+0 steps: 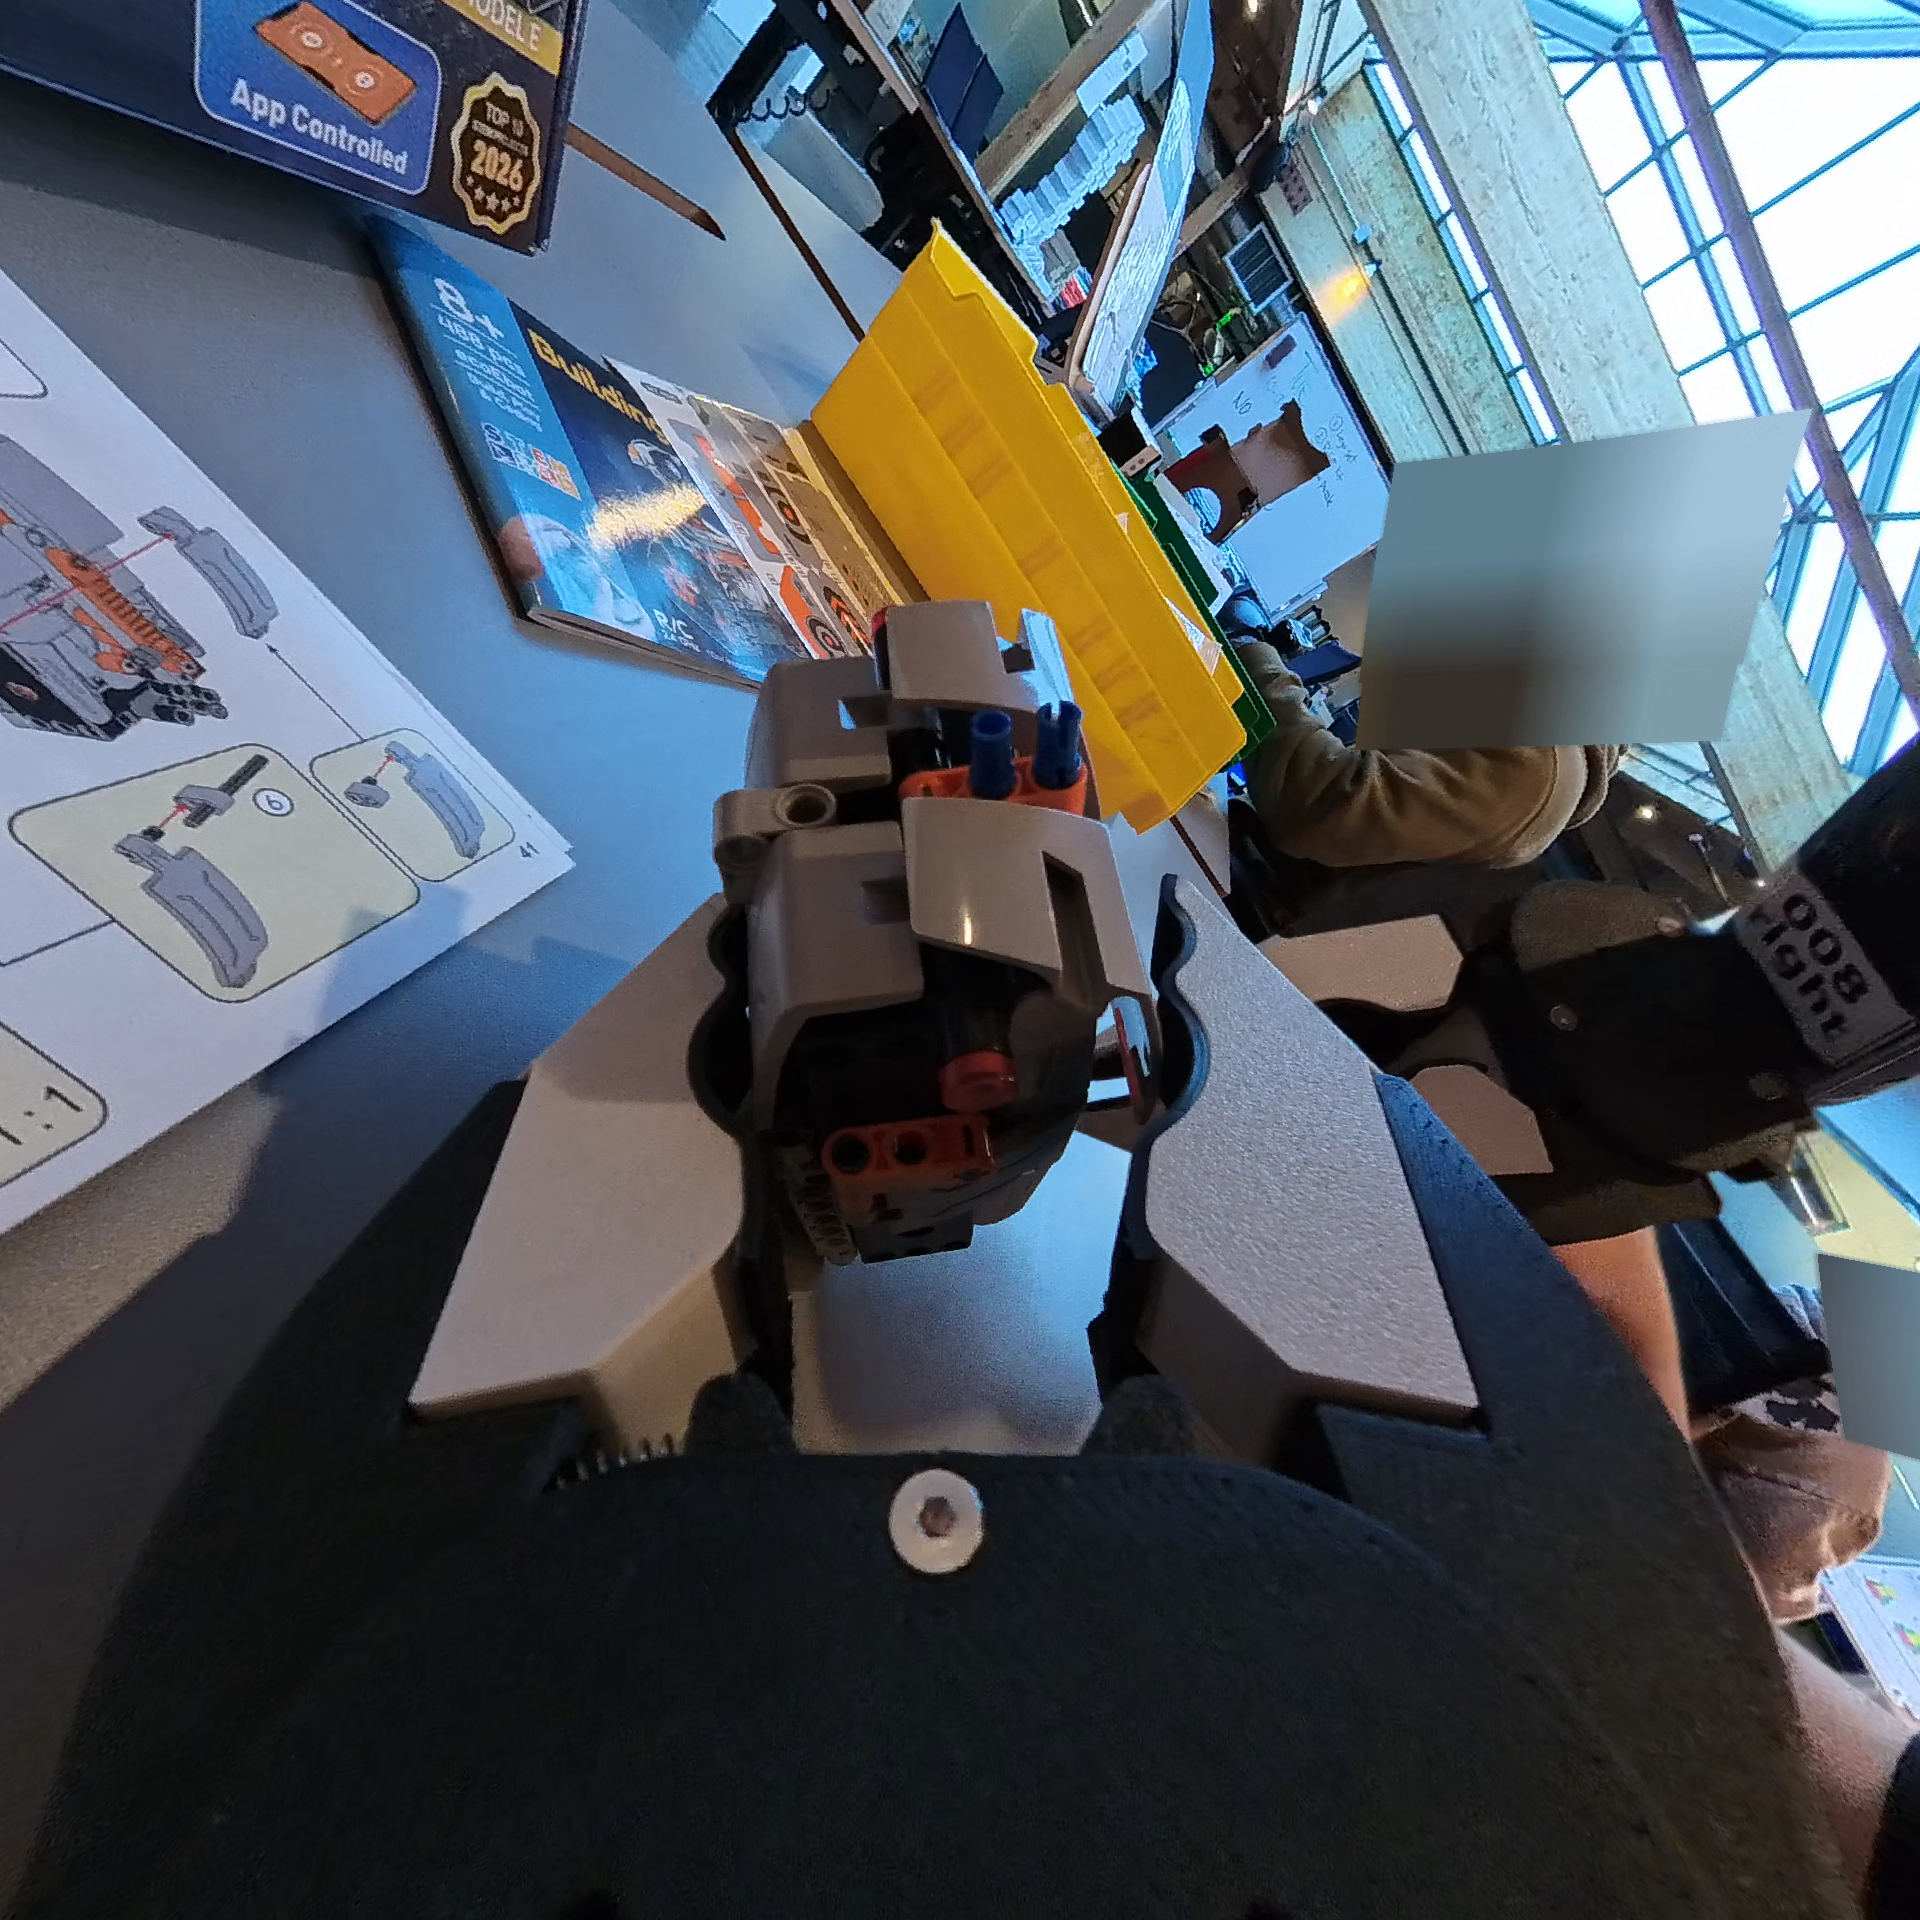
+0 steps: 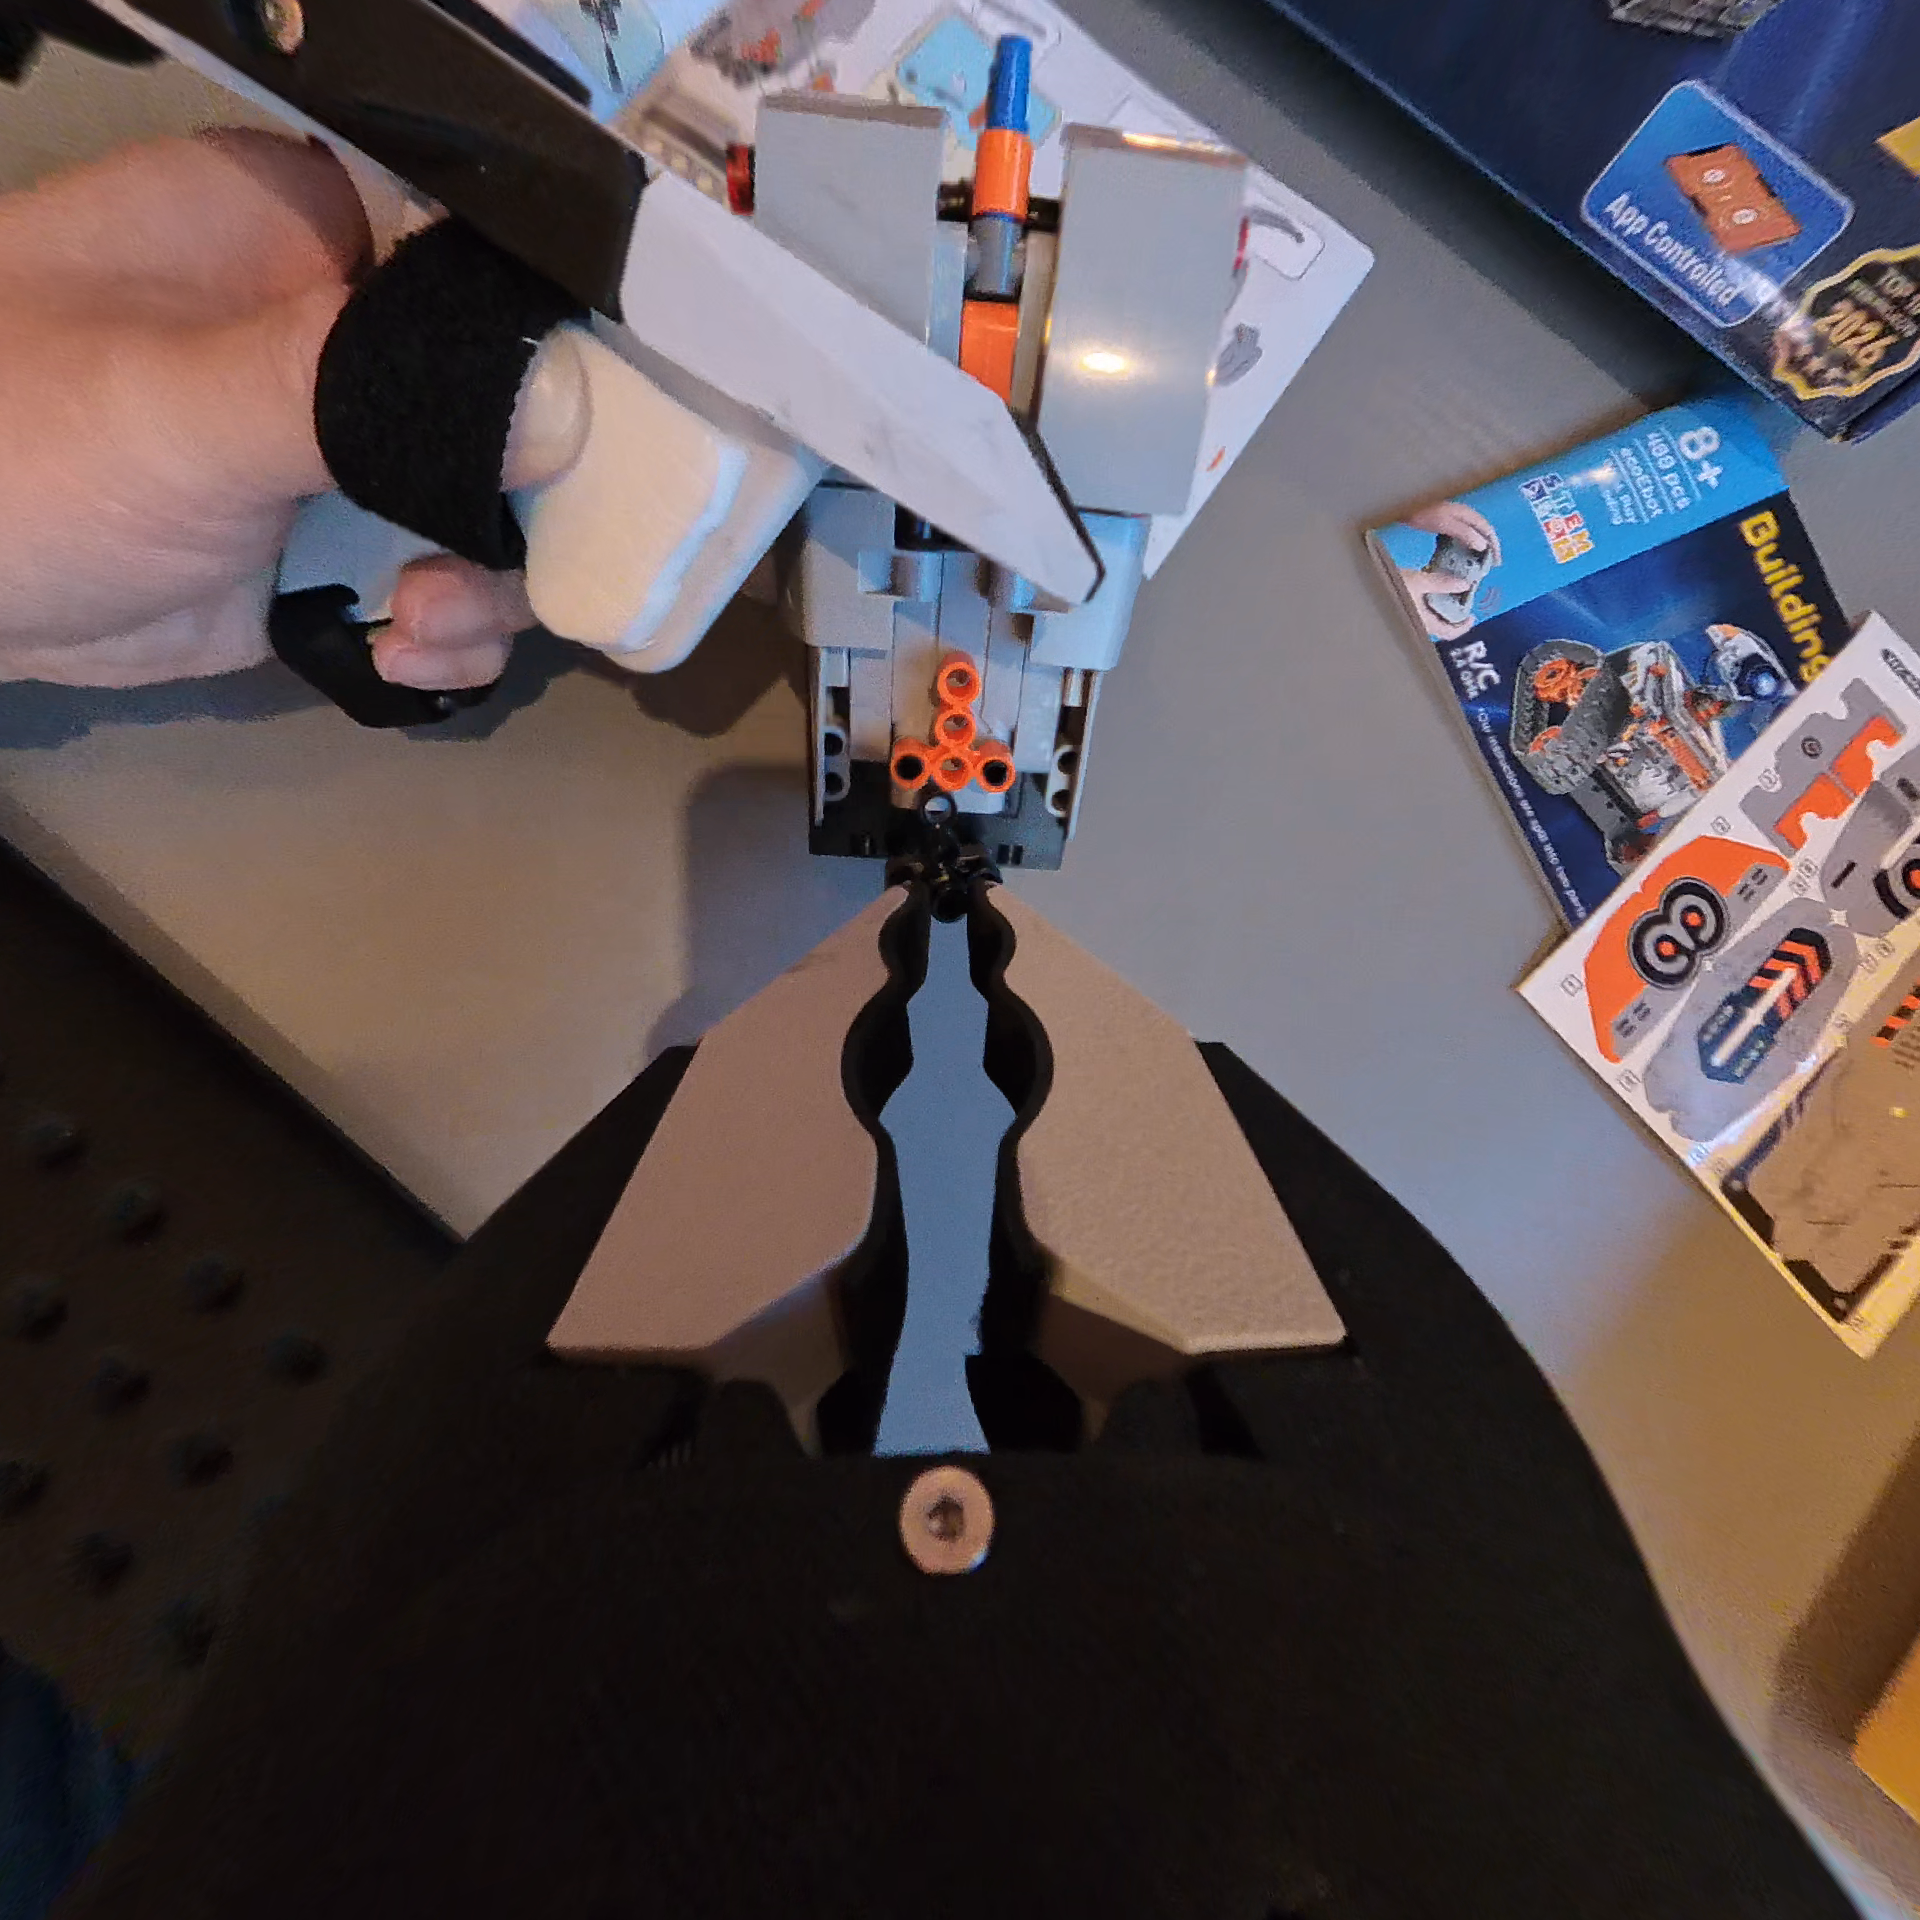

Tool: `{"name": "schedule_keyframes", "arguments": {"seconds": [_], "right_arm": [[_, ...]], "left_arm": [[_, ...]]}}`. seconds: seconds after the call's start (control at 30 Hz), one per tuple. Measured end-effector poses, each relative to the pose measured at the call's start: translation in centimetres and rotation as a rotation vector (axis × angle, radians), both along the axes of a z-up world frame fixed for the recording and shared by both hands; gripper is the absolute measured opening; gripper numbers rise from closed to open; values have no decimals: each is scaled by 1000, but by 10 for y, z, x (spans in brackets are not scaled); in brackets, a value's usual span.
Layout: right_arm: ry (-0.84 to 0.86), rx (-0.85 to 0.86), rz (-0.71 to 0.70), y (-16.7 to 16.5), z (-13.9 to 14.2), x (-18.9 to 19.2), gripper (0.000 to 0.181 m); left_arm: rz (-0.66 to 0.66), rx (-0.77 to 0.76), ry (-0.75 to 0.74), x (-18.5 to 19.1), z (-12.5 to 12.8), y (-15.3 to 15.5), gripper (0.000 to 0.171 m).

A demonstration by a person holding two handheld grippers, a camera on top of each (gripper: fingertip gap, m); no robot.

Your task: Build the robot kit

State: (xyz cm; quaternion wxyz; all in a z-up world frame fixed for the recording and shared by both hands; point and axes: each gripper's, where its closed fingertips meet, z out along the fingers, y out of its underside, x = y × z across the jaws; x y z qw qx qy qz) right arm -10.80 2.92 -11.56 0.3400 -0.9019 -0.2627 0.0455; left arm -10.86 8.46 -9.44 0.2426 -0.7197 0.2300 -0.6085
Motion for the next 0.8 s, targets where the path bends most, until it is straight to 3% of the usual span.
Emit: {"name": "schedule_keyframes", "arguments": {"seconds": [0.3,0.47,0.8], "right_arm": [[97,206,85,-1,0,-1,4],[133,235,118,0,-1,-2,5],[49,304,219,2,0,-5,5]], "left_arm": [[-3,13,-1,1,1,-1,74],[0,9,-7,0,1,0,74],[-2,10,-10,0,1,0,74]]}}
